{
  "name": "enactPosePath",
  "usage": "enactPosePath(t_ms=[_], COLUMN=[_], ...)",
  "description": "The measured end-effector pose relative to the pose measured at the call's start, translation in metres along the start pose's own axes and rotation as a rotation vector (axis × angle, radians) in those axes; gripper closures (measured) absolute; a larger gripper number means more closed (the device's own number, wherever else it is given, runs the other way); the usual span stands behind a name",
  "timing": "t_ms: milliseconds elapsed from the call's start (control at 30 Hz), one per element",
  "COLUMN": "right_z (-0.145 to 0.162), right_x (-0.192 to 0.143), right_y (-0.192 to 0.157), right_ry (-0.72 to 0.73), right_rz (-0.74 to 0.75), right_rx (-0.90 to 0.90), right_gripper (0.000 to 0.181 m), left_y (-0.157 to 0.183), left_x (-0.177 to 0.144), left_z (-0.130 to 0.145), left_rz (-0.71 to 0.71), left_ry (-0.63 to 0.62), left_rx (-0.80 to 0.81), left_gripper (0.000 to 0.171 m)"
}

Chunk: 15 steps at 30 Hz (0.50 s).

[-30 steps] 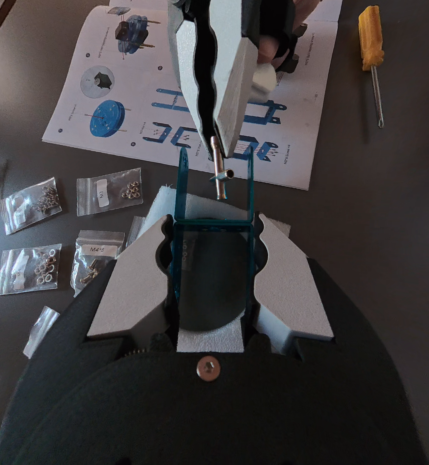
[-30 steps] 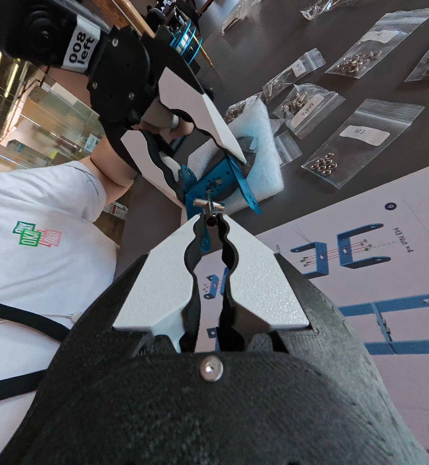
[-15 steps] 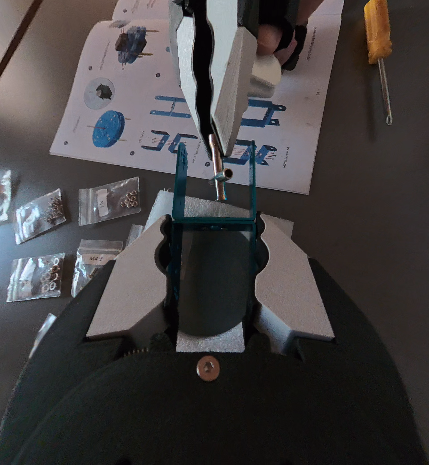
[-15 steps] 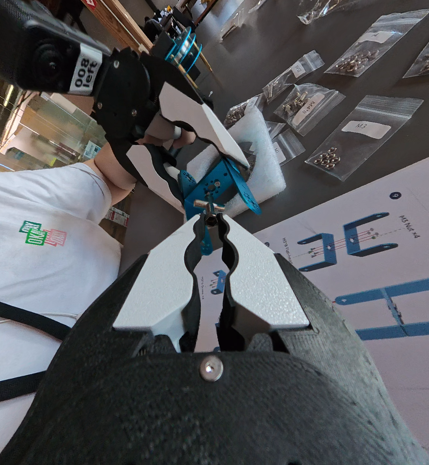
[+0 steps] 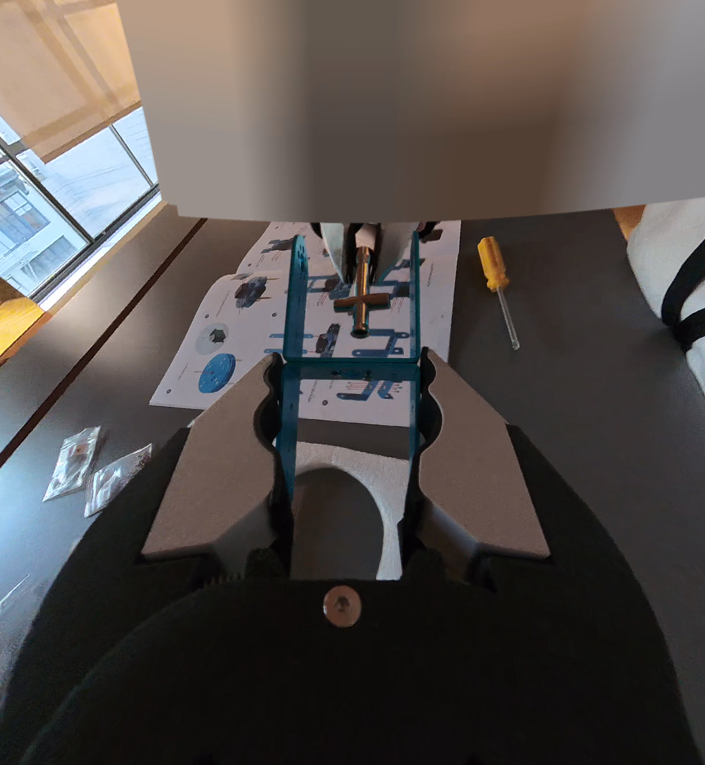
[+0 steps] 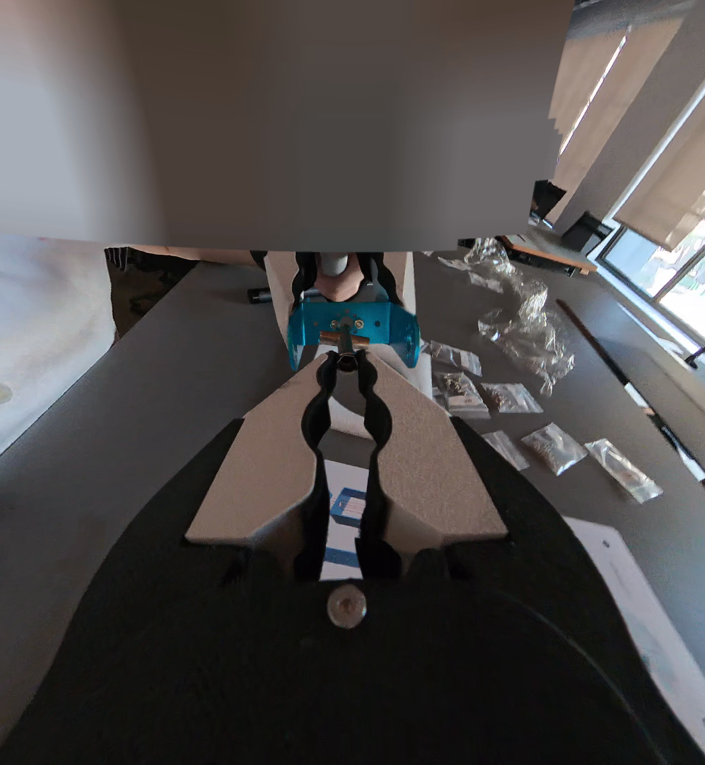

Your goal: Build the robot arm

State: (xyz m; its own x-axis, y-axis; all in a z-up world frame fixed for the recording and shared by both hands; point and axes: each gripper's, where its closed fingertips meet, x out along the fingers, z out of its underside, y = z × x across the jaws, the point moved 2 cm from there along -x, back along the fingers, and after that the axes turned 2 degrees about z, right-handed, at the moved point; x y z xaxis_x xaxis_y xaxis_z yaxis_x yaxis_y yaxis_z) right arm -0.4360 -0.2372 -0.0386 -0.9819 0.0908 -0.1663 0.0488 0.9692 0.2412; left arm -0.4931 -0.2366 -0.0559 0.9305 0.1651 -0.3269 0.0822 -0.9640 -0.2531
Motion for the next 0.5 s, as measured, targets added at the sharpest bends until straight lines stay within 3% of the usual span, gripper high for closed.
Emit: enactPosePath(t_ms=[200,500], right_z=[-0.011,-0.015], right_x=[0.003,0.010], right_y=[-0.008,-0.014], right_ry=[-0.042,-0.109], right_rz=[-0.025,-0.050], right_rx=[-0.126,-0.276], right_gripper=[0.172,0.172], left_y=[0.005,0.010], left_x=[-0.003,-0.002], left_z=[-0.010,-0.012], left_rz=[0.030,0.049], left_ry=[0.059,0.053], left_rx=[-0.020,-0.006], left_gripper=[0.107,0.107])
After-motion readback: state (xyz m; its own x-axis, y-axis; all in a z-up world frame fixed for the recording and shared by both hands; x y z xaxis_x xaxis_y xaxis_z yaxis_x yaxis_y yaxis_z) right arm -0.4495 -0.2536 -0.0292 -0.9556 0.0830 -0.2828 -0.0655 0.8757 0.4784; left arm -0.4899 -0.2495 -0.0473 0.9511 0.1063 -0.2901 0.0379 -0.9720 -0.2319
